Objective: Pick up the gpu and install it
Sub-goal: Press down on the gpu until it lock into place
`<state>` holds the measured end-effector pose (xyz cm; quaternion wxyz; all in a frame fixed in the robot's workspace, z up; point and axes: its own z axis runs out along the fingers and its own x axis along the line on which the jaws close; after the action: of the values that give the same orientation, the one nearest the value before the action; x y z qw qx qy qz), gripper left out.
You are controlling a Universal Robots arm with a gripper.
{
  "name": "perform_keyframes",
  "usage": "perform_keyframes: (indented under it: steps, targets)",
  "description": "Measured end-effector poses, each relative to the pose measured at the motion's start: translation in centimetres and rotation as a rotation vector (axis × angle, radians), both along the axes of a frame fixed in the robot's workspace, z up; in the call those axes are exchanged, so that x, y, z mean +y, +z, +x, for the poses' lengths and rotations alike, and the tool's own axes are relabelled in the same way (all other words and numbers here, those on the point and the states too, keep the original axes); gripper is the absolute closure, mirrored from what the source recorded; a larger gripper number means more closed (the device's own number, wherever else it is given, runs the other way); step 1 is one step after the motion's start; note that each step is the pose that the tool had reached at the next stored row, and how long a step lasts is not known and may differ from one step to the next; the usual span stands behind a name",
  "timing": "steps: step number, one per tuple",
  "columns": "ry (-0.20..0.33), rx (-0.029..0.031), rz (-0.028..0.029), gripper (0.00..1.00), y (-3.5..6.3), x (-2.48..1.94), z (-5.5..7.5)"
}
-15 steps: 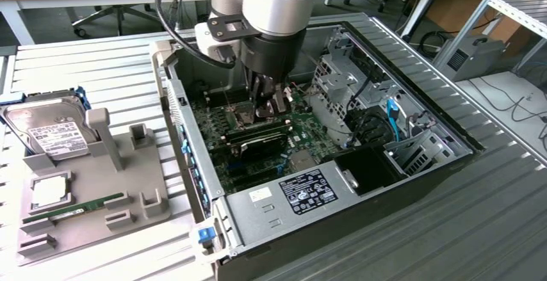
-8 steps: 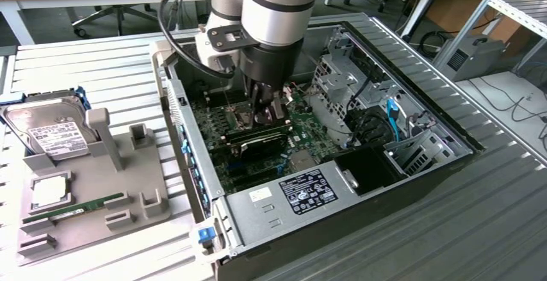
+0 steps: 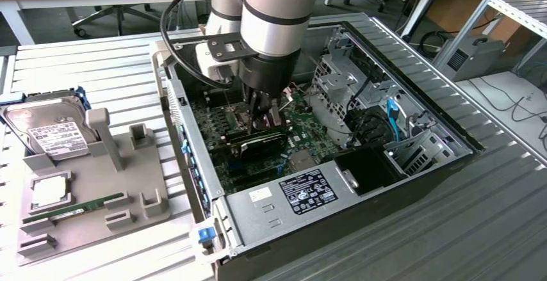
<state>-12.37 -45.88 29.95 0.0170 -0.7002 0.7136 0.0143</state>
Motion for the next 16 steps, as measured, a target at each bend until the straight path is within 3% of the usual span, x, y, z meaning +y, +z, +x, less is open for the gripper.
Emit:
perform_keyframes:
  steps: [3, 7, 11, 16]
  targets:
    - [0.000, 0.0036, -0.0002, 0.89, -0.54, 0.00, 0.0]
    - [0.000, 0.0034, 0.0002, 0.89, -0.75, 0.42, -0.1]
    - [0.000, 0.0035, 0.0000, 0.89, -1.77, 0.44, -0.2]
    - [0.000, 0.0035, 0.0000, 0.89, -1.84, 0.45, -0.3]
